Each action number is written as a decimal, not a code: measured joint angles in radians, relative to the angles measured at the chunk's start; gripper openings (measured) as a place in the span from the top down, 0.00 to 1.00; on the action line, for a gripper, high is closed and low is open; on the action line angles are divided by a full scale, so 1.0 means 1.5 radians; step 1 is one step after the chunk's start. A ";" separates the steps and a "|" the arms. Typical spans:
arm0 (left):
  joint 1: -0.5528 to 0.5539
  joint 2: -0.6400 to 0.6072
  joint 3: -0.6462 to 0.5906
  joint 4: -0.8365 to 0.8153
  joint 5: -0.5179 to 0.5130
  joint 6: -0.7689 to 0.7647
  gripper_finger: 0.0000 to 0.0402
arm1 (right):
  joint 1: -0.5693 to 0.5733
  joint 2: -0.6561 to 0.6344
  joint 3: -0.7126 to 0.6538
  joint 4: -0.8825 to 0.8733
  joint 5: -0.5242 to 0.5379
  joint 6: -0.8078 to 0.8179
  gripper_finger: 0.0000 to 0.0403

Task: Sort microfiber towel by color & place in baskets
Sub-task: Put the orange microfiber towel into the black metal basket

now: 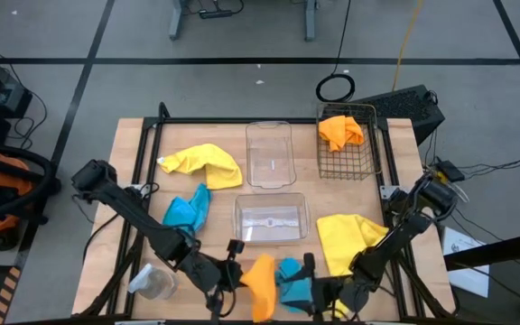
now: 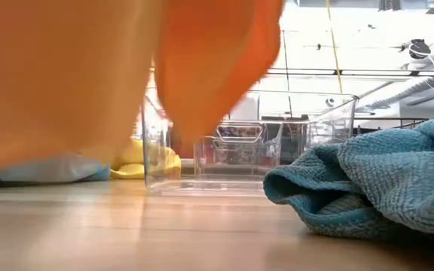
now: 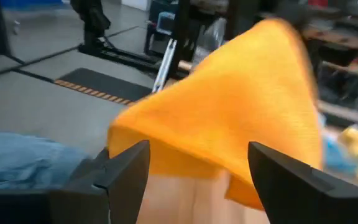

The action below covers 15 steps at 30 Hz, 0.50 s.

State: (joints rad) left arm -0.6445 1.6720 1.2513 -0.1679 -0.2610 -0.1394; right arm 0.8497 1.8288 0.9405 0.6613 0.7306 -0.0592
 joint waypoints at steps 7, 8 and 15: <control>0.004 -0.038 0.018 0.002 -0.119 0.048 0.95 | 0.001 0.054 0.138 -0.009 0.092 -0.184 0.35; 0.007 -0.041 0.018 0.007 -0.132 0.050 0.95 | 0.003 0.058 0.153 -0.013 0.126 -0.205 0.35; 0.016 -0.055 0.018 0.017 -0.211 0.046 0.95 | 0.011 0.068 0.212 -0.025 0.308 -0.307 0.35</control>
State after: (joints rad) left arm -0.6212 1.5893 1.2789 -0.1427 -0.5783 -0.0701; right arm 0.8656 1.9305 1.2585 0.6234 1.1932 -0.5204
